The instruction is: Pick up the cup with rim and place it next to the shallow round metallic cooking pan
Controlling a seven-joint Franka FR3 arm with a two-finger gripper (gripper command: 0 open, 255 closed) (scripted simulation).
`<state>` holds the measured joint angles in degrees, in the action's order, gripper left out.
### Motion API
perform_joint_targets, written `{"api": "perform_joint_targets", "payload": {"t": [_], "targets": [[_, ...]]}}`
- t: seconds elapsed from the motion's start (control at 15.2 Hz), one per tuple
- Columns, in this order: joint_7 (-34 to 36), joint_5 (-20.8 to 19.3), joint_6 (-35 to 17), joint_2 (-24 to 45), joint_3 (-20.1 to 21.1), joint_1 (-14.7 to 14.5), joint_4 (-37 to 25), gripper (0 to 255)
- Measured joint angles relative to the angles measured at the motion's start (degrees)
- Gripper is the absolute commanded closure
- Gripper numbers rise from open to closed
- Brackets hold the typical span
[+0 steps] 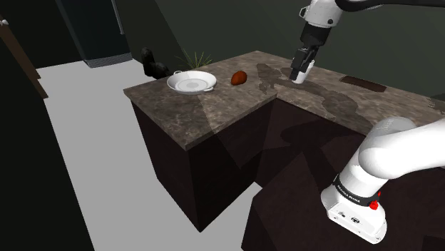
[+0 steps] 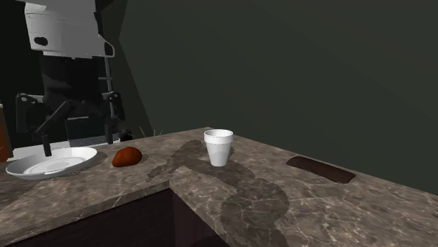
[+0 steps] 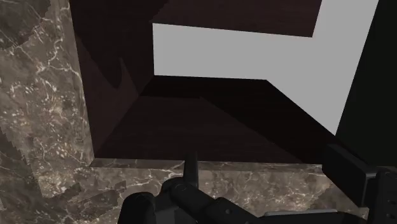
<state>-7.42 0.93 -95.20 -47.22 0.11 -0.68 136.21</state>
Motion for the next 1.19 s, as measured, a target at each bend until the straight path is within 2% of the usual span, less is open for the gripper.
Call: {"api": "perform_joint_targets", "payload": {"t": [0.13,0.4,0.92,1.19], "targets": [[-0.67,-0.41,-0.32,0.24,-0.63,0.23,0.05,0],[-5.08,-3.01,-3.51,2.78,-4.69,1.64,0.41,0],[-14.91,-6.87,-10.11,13.06,-13.74,3.82,-4.47,0],[-19.44,-7.19,-13.27,19.25,-17.77,4.13,-8.15,0]]}}
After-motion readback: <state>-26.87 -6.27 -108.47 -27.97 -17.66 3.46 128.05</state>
